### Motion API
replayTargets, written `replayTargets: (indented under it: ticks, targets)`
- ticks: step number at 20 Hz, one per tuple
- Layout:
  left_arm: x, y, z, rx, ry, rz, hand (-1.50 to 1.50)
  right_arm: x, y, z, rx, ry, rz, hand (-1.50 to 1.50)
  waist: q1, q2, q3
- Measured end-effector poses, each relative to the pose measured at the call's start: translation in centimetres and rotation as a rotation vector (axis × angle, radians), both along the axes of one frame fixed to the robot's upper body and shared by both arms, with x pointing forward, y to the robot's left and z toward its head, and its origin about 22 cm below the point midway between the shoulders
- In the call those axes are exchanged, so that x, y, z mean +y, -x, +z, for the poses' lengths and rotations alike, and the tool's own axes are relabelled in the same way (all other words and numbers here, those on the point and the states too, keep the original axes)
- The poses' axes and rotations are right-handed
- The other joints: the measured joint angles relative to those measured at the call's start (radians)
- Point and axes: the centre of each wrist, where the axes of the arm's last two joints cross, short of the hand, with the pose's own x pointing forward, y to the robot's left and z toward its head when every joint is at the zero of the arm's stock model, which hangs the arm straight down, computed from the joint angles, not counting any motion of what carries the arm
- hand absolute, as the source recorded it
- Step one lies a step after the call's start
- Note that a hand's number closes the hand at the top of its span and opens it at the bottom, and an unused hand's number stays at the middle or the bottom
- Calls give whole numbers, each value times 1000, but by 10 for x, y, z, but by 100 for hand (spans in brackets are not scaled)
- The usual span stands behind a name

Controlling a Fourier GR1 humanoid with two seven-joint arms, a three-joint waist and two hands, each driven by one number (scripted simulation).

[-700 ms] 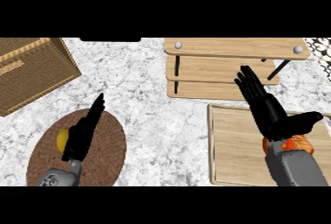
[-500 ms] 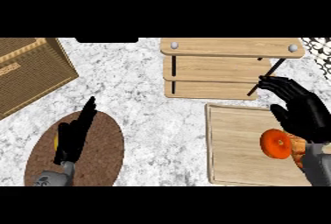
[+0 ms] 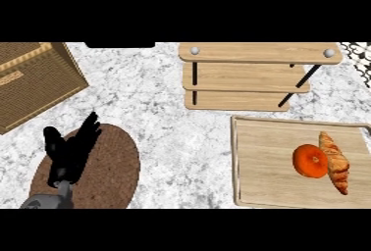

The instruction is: Pick the squash from the tray and place it in the tiered shelf

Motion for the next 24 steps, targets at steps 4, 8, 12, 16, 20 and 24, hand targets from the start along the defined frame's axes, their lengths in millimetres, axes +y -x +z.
replayTargets:
  ticks: [4,8,12,16,20,24]
  targets:
    - [7,3,2,28,16,2,0,-35,20,8,25,18,109,-150,6,-4,0]
    - [12,3,4,40,16,7,0,-45,27,29,74,42,244,-150,3,-7,-2]
    - [15,5,5,49,15,16,0,-40,25,54,136,88,345,-150,1,-9,-3]
    - [16,8,5,57,16,19,0,-16,16,75,219,179,390,-150,-1,-10,-5]
    - [13,5,4,55,11,15,0,18,5,87,277,245,348,-150,-2,-10,-6]
    - [18,1,5,58,14,17,0,58,-2,95,314,300,287,-150,0,-10,-5]
